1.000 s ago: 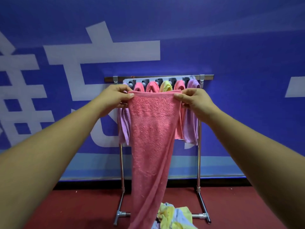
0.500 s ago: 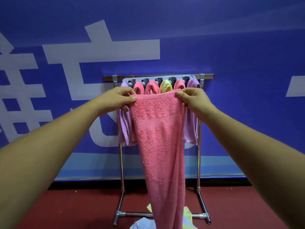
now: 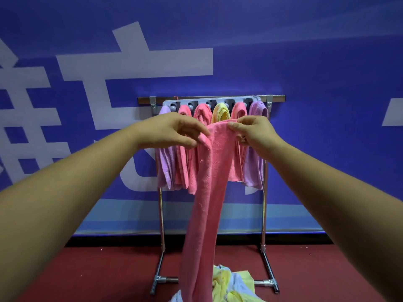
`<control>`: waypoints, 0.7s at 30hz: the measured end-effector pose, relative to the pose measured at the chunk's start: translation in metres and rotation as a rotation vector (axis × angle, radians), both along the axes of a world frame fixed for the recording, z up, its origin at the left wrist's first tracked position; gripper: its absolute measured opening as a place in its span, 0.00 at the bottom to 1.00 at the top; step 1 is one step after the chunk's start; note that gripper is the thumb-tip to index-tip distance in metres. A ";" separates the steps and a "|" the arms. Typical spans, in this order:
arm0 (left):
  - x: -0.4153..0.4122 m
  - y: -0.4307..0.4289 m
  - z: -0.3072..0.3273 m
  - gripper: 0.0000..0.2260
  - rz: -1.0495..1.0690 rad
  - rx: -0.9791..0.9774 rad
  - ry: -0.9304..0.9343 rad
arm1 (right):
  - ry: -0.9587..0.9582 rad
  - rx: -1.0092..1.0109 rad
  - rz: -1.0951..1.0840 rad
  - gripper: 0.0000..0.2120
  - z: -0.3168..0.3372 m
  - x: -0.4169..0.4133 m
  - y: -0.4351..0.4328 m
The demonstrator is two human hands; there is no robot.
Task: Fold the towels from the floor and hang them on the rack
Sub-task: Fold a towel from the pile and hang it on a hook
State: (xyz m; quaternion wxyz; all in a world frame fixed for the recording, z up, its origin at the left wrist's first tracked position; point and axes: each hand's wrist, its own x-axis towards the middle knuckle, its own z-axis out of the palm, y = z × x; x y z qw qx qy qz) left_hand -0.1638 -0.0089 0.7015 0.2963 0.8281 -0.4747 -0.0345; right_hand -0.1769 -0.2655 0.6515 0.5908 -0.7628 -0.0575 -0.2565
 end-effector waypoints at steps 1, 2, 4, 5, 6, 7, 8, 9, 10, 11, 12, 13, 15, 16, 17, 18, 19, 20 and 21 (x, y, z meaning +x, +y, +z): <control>-0.002 -0.003 0.001 0.11 0.034 0.053 -0.126 | 0.011 0.000 0.019 0.04 0.000 0.000 0.002; -0.004 -0.006 0.001 0.09 0.059 0.063 -0.212 | 0.019 0.000 0.043 0.03 -0.001 0.000 0.005; -0.004 -0.011 0.002 0.06 0.081 -0.001 -0.274 | 0.022 0.013 0.094 0.05 0.000 -0.001 0.012; -0.004 -0.013 0.002 0.06 0.083 -0.044 -0.286 | 0.023 0.037 0.117 0.09 0.000 -0.001 0.016; -0.004 -0.014 0.001 0.06 0.079 -0.082 -0.299 | 0.024 0.067 0.139 0.11 0.001 -0.002 0.021; -0.003 -0.015 0.001 0.07 0.075 -0.108 -0.310 | 0.018 0.092 0.169 0.12 0.003 -0.004 0.026; -0.002 -0.017 0.000 0.07 0.077 -0.127 -0.312 | 0.006 0.109 0.205 0.12 0.004 -0.005 0.031; -0.001 -0.018 0.000 0.05 0.091 -0.146 -0.303 | -0.009 0.117 0.240 0.12 0.004 -0.007 0.036; -0.001 -0.019 -0.001 0.03 0.117 -0.165 -0.293 | -0.025 0.121 0.272 0.11 0.005 -0.008 0.041; -0.001 -0.020 -0.001 0.02 0.149 -0.185 -0.290 | -0.036 0.122 0.302 0.09 0.006 -0.010 0.045; 0.000 -0.021 -0.002 0.03 0.177 -0.204 -0.295 | -0.039 0.127 0.331 0.07 0.006 -0.011 0.049; 0.003 -0.022 -0.003 0.03 0.199 -0.222 -0.294 | -0.035 0.137 0.356 0.05 0.007 -0.012 0.052; 0.006 -0.022 -0.006 0.02 0.220 -0.271 -0.277 | -0.026 0.186 0.407 0.04 0.008 -0.014 0.056; 0.008 -0.022 -0.006 0.04 0.227 -0.311 -0.253 | -0.017 0.223 0.438 0.05 0.008 -0.014 0.057; 0.009 -0.021 -0.007 0.07 0.236 -0.358 -0.215 | -0.007 0.248 0.472 0.06 0.007 -0.014 0.057; 0.010 -0.021 -0.008 0.10 0.247 -0.399 -0.184 | 0.003 0.248 0.502 0.06 0.007 -0.014 0.056; 0.012 -0.019 -0.008 0.11 0.264 -0.423 -0.168 | 0.004 0.218 0.511 0.06 0.005 -0.014 0.056; 0.012 -0.019 -0.008 0.11 0.282 -0.431 -0.166 | -0.004 0.169 0.493 0.07 0.004 -0.014 0.055; 0.011 -0.019 -0.008 0.10 0.297 -0.430 -0.157 | -0.018 0.117 0.461 0.07 0.002 -0.014 0.055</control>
